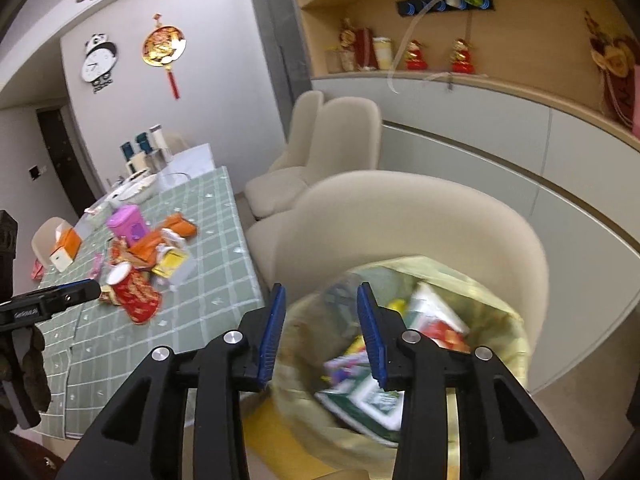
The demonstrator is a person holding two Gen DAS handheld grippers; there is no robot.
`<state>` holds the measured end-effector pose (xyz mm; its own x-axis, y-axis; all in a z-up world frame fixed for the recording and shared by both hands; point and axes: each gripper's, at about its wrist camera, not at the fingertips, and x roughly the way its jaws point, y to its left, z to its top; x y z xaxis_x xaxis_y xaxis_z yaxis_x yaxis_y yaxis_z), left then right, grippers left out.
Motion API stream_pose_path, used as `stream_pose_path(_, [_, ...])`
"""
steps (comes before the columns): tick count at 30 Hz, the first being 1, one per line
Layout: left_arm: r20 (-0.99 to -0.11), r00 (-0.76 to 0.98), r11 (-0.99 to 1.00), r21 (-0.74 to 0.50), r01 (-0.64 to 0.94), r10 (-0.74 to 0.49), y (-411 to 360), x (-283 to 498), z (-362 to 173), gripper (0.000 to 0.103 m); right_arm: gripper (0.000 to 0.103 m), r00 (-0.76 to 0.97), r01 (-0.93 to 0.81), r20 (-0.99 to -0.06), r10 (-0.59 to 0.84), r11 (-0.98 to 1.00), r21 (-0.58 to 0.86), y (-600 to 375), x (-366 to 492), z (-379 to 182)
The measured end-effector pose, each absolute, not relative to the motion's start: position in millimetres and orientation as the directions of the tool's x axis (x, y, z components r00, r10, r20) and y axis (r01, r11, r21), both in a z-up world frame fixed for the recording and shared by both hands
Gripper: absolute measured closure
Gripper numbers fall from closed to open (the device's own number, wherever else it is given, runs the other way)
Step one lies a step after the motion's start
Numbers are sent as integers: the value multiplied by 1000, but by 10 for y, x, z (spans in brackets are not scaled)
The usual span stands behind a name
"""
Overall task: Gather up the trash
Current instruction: 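Open the left gripper into the trash bag while the right releases the wrapper, then move both open grippers back toward the table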
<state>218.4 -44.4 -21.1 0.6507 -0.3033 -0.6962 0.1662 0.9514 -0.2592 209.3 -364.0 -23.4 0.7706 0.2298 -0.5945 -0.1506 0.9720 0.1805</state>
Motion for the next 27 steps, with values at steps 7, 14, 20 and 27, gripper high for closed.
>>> stream_pose_path(7, [-699, 693, 960, -278, -39, -174, 723, 2067, -307, 43, 47, 758, -289, -569, 319, 946, 145, -2778, 2021, -113])
stream_pose_path(14, [-715, 690, 956, -267, -120, -113, 1490, 2002, -462, 43, 47, 710, -341, -619, 336, 933, 116, -2068, 2052, -177])
stream_pose_path(20, [-713, 695, 940, -294, -171, -97, 1903, 2035, -609, 43, 47, 684, -383, -644, 342, 920, 82, -1707, 2024, -243])
stream_pose_path(27, [-707, 706, 925, -294, -241, -41, 2409, 2380, -762, 43, 47, 692, -363, -658, 297, 931, 38, -1382, 2073, -227])
